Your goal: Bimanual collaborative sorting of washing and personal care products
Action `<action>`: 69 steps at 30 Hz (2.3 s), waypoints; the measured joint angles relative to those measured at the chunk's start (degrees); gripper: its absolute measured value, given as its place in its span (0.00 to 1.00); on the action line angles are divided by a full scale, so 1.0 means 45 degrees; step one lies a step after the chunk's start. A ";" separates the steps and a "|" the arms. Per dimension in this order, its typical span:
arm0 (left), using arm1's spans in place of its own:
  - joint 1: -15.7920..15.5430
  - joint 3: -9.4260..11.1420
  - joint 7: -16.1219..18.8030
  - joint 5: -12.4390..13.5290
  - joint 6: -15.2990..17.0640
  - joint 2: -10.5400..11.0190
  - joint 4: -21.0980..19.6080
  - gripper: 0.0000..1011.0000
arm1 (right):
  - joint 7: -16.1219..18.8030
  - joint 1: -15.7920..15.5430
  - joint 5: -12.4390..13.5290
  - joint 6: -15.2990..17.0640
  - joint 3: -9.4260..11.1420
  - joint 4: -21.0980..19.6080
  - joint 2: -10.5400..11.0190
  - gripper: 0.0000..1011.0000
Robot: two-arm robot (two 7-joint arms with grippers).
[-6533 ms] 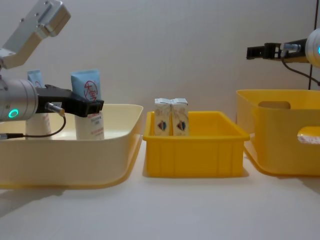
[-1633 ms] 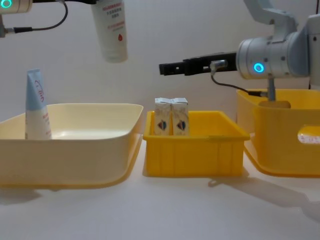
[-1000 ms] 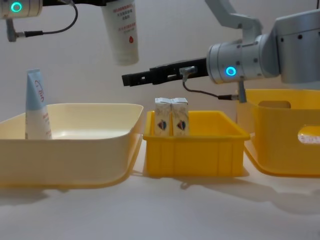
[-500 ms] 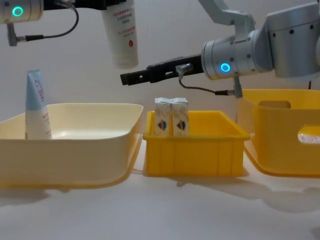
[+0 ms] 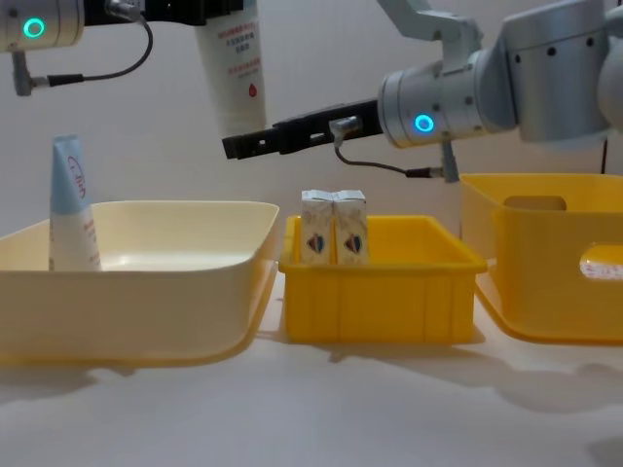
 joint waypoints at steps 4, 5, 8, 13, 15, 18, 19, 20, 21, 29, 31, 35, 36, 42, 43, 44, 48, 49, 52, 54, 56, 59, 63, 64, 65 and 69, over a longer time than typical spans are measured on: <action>0.0111 0.0006 0.0078 -0.0064 0.0077 0.0051 -0.0124 0.23 | -0.0176 0.0123 0.0015 -0.0145 -0.0036 0.0206 -0.0137 0.99; 0.0158 0.0006 0.0112 -0.0096 0.0112 0.0074 -0.0173 0.23 | -0.0205 0.0141 0.0015 -0.0163 -0.0041 0.0244 -0.0161 0.99; 0.0228 0.0006 0.0154 -0.0141 0.0155 0.0107 -0.0242 0.23 | -0.0352 0.0217 0.0014 -0.0255 -0.0044 0.0370 -0.0254 0.99; 0.0389 0.0006 0.0228 -0.0250 0.0244 0.0190 -0.0388 0.23 | -0.0584 0.0343 -0.0001 -0.0404 -0.0015 0.0611 -0.0436 0.99; 0.0428 0.0006 0.0240 -0.0280 0.0257 0.0211 -0.0418 0.23 | -0.0627 0.0371 -0.0001 -0.0449 0.0001 0.0680 -0.0482 0.99; 0.0495 0.0006 0.0251 -0.0344 0.0278 0.0242 -0.0455 0.23 | -0.0667 0.0427 0.0010 -0.0529 0.0048 0.0811 -0.0584 0.99; 0.0527 0.0006 0.0254 -0.0380 0.0285 0.0254 -0.0472 0.23 | -0.0668 0.0439 0.0016 -0.0540 0.0058 0.0840 -0.0610 0.99; 0.0527 0.0006 0.0254 -0.0380 0.0285 0.0254 -0.0472 0.23 | -0.0668 0.0454 0.0025 -0.0551 0.0077 0.0878 -0.0649 0.99; 0.0553 0.0011 0.0259 -0.0413 0.0296 0.0269 -0.0483 0.23 | -0.0668 0.0481 0.0051 -0.0578 0.0096 0.0934 -0.0701 0.99; 0.0626 0.0054 0.0279 -0.0540 0.0309 0.0337 -0.0517 0.23 | -0.0617 0.0577 0.0169 -0.0640 0.0162 0.1202 -0.0951 0.99; 0.0634 0.0073 0.0279 -0.0589 0.0293 0.0366 -0.0517 0.23 | -0.0595 0.0609 0.0198 -0.0649 0.0180 0.1267 -0.1013 0.99; 0.0642 0.0086 0.0274 -0.0622 0.0272 0.0389 -0.0516 0.23 | -0.0579 0.0626 0.0226 -0.0660 0.0192 0.1317 -0.1063 0.94; 0.0644 0.0092 0.0270 -0.0639 0.0262 0.0396 -0.0517 0.23 | -0.0573 0.0637 0.0236 -0.0667 0.0196 0.1334 -0.1085 0.93; 0.0650 0.0108 0.0260 -0.0678 0.0233 0.0416 -0.0517 0.23 | -0.0554 0.0656 0.0260 -0.0679 0.0208 0.1388 -0.1139 0.79; 0.0652 0.0110 0.0258 -0.0690 0.0226 0.0420 -0.0517 0.23 | -0.0549 0.0660 0.0263 -0.0681 0.0209 0.1404 -0.1152 0.75; 0.0652 0.0112 0.0257 -0.0694 0.0223 0.0422 -0.0517 0.23 | -0.0546 0.0662 0.0265 -0.0681 0.0209 0.1411 -0.1156 0.74; 0.0658 0.0116 0.0250 -0.0711 0.0205 0.0432 -0.0516 0.23 | -0.0534 0.0671 0.0275 -0.0683 0.0216 0.1431 -0.1183 0.68; 0.0658 0.0116 0.0250 -0.0711 0.0205 0.0432 -0.0516 0.23 | -0.0534 0.0671 0.0275 -0.0683 0.0216 0.1431 -0.1183 0.68; 0.0660 0.0120 0.0246 -0.0718 0.0197 0.0436 -0.0513 0.23 | -0.0529 0.0674 0.0280 -0.0687 0.0220 0.1444 -0.1195 0.66; 0.0661 0.0122 0.0244 -0.0720 0.0194 0.0437 -0.0512 0.23 | -0.0526 0.0676 0.0284 -0.0689 0.0224 0.1453 -0.1202 0.65; 0.0664 0.0125 0.0241 -0.0726 0.0188 0.0441 -0.0509 0.23 | -0.0523 0.0679 0.0288 -0.0690 0.0227 0.1459 -0.1208 0.64; 0.0664 0.0127 0.0238 -0.0729 0.0184 0.0443 -0.0507 0.23 | -0.0520 0.0681 0.0292 -0.0693 0.0228 0.1464 -0.1214 0.63; 0.0665 0.0132 0.0232 -0.0737 0.0177 0.0447 -0.0501 0.23 | -0.0516 0.0685 0.0300 -0.0696 0.0228 0.1471 -0.1220 0.62; 0.0665 0.0132 0.0231 -0.0738 0.0176 0.0448 -0.0500 0.23 | -0.0516 0.0686 0.0301 -0.0696 0.0228 0.1472 -0.1222 0.62; 0.0665 0.0133 0.0229 -0.0740 0.0176 0.0450 -0.0500 0.23 | -0.0516 0.0687 0.0302 -0.0696 0.0228 0.1473 -0.1223 0.62; 0.0665 0.0132 0.0227 -0.0742 0.0176 0.0453 -0.0501 0.23 | -0.0515 0.0690 0.0302 -0.0696 0.0228 0.1478 -0.1227 0.62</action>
